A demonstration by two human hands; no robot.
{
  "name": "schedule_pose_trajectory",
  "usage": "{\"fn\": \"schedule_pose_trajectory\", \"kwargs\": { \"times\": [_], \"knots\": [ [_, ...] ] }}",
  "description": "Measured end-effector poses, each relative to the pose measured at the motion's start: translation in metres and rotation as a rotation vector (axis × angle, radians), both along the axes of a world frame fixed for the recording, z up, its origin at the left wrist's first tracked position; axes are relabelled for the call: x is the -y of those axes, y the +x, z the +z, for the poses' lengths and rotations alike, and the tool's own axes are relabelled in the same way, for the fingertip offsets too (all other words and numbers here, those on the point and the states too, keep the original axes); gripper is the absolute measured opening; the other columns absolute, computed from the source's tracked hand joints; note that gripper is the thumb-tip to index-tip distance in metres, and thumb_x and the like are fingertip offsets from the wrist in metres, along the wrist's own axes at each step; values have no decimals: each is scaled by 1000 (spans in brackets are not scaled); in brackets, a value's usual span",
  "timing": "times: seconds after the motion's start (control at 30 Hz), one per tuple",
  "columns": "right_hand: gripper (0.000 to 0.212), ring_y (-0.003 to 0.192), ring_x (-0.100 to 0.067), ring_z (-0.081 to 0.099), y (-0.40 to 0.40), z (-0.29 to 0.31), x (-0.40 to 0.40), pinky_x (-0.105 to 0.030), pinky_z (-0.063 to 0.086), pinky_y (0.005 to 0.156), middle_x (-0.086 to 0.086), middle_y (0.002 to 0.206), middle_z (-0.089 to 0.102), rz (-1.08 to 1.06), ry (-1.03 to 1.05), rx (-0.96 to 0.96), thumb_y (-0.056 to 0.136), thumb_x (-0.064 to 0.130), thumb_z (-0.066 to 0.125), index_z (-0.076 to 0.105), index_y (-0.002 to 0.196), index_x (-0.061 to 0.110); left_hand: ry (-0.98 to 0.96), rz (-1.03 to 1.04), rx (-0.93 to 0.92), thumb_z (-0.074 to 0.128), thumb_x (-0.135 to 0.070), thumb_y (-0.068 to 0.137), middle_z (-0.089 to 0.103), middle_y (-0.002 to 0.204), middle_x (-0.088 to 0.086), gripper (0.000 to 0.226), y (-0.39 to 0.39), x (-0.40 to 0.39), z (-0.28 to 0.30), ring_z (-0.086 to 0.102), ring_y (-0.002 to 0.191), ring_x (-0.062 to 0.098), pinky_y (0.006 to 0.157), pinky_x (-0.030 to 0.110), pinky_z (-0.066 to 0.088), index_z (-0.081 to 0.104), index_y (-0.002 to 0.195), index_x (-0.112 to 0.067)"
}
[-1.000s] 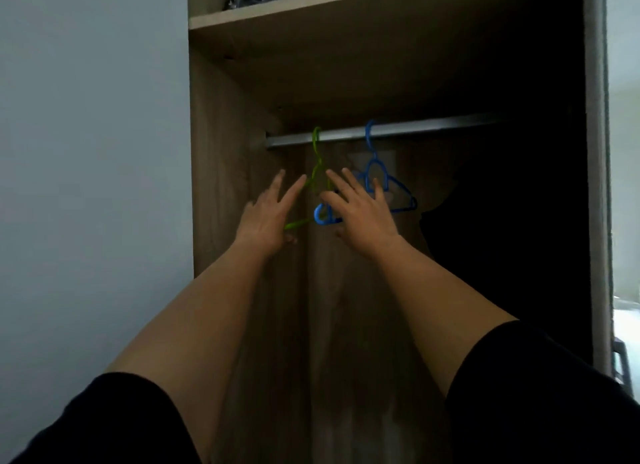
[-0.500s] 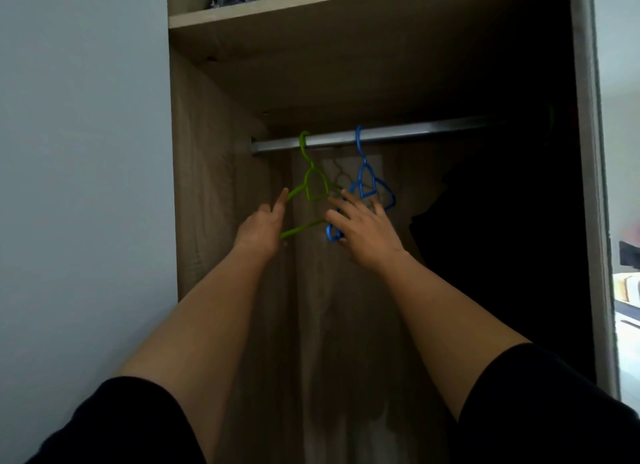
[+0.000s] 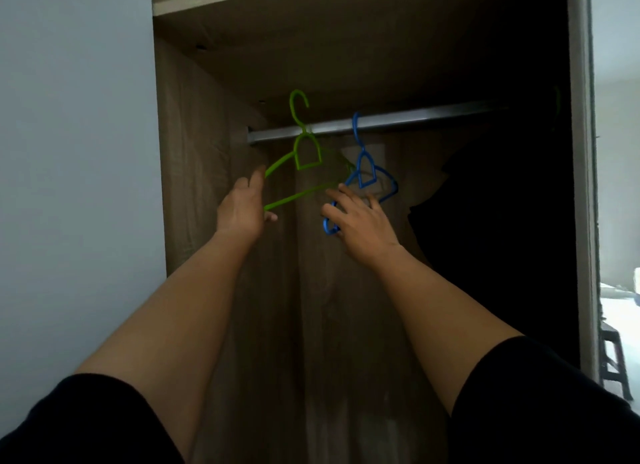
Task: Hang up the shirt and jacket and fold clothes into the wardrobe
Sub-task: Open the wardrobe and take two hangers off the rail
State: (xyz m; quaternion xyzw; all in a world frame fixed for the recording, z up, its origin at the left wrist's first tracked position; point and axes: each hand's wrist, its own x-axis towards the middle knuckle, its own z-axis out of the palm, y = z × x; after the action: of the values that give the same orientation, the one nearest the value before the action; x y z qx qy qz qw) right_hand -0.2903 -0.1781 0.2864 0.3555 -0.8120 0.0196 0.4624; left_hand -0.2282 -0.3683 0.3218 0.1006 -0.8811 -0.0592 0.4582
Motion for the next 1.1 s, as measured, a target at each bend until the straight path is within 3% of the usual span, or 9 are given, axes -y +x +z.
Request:
{"fn": "schedule_pose_trajectory", "kwargs": {
  "times": [0.17,0.37,0.47,0.67,0.83,0.97,1.1],
  "knots": [
    [55,147,-21,5,5,-1,-2,-51,11,115,-3,158,16,41,-36,28,91,10,55,33,139,25,-18,80,-5,72,-21,80,44,127,23,85,28,-5,-6,51,112,42,87,49,43,20,147,-19],
    [96,147,-21,-8,32,-1,-11,-53,0,115,-1,160,-6,84,-37,71,83,25,64,-4,148,40,-24,192,-20,71,-27,81,42,132,22,87,77,-12,-19,48,116,42,90,48,42,17,148,-20],
    [90,147,-20,-9,57,-1,-20,-54,-4,114,1,160,-7,206,-51,36,81,39,59,-2,149,40,-71,243,-8,71,-27,81,44,128,22,83,109,-19,-22,49,113,42,87,49,43,20,147,-20],
    [75,148,-19,0,124,15,-25,-52,2,116,1,160,6,388,-187,-32,86,39,50,12,150,32,-181,340,-26,68,-27,84,46,116,20,77,202,-31,-19,50,102,39,78,48,43,21,145,-23],
    [66,147,-17,3,193,15,-4,-47,5,116,1,160,8,508,-309,75,93,35,44,14,151,22,-206,445,1,69,-31,82,46,107,15,75,315,-38,-26,49,96,35,71,43,39,25,143,-26],
    [70,147,-20,6,246,9,8,-47,7,116,-3,160,10,553,-380,157,95,44,41,10,152,17,-231,442,91,72,-33,78,47,102,11,80,413,-44,-40,50,93,31,77,42,42,27,144,-25],
    [68,134,-29,35,299,3,16,-47,23,108,-12,144,39,670,-314,250,96,44,42,11,151,19,-225,491,193,72,-36,76,49,103,10,84,495,-58,-53,52,92,30,82,43,43,27,145,-21]
  ]
}}
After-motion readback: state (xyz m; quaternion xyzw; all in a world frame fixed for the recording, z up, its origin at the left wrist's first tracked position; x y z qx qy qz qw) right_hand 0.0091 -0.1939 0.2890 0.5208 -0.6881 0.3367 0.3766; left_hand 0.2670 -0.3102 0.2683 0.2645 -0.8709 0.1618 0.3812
